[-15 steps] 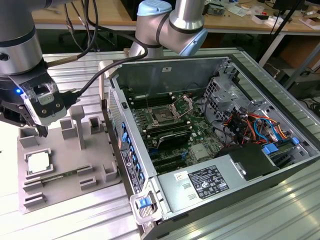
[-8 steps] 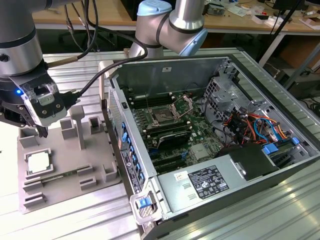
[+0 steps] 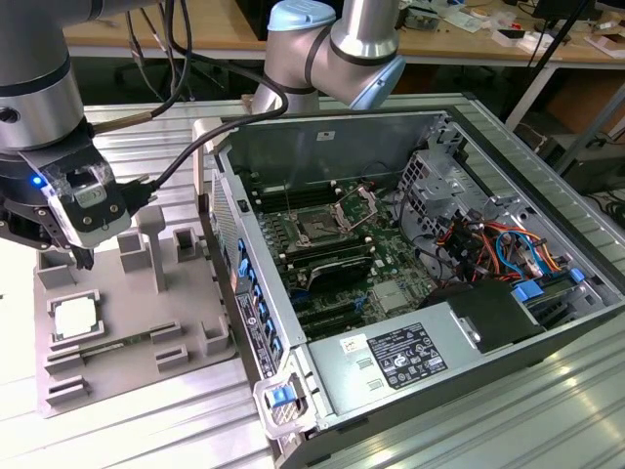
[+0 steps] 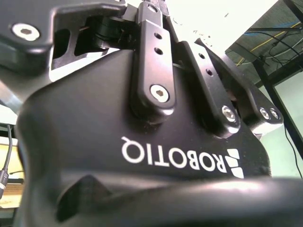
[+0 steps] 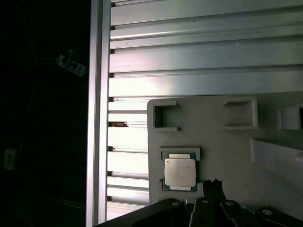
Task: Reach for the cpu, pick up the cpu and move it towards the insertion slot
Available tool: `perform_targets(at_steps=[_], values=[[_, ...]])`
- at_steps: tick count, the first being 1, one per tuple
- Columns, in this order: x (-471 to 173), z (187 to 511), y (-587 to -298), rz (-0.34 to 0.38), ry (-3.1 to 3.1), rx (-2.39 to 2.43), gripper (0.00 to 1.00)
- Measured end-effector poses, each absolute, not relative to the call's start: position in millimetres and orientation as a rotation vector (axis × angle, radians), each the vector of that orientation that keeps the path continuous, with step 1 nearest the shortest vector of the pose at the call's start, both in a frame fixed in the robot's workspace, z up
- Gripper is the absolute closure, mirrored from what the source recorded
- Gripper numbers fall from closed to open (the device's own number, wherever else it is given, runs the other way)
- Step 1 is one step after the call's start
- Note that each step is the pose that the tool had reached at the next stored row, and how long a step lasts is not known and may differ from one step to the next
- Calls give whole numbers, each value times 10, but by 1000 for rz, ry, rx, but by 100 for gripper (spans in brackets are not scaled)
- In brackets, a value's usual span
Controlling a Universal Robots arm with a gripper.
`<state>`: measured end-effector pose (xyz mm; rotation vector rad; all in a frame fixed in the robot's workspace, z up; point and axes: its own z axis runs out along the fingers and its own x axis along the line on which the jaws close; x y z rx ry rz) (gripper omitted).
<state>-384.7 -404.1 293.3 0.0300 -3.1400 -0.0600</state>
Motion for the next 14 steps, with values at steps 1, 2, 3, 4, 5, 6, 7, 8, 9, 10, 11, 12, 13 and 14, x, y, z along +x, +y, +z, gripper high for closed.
perform_targets(at_steps=[1, 2, 3, 4, 5, 6, 7, 8, 9, 10, 11, 12, 13, 14], values=[[-3847, 2931, -4041, -60, -3140, 30, 89], [-3848, 2929, -4041, -60, -3140, 30, 89], [-3848, 2927, -4041, -60, -3140, 30, 89], [-3847, 2926, -4041, -60, -3140, 30, 89], [-3847, 2924, -4041, -60, -3140, 30, 89], [-3847, 2922, -4041, -60, -3140, 30, 89], [-3847, 2919, -4041, -60, -3140, 30, 89], [-3847, 2917, -4041, -60, -3140, 30, 89], [-3847, 2915, -4041, -60, -3140, 30, 89], [-3848, 2908, -4041, -60, -3140, 30, 89], [-3847, 2903, -4041, -60, -3140, 30, 89], [-3847, 2901, -4041, -60, -3140, 30, 89], [-3847, 2900, -4041, -60, -3140, 30, 89], [-3847, 2898, -4041, -60, -3140, 30, 89]])
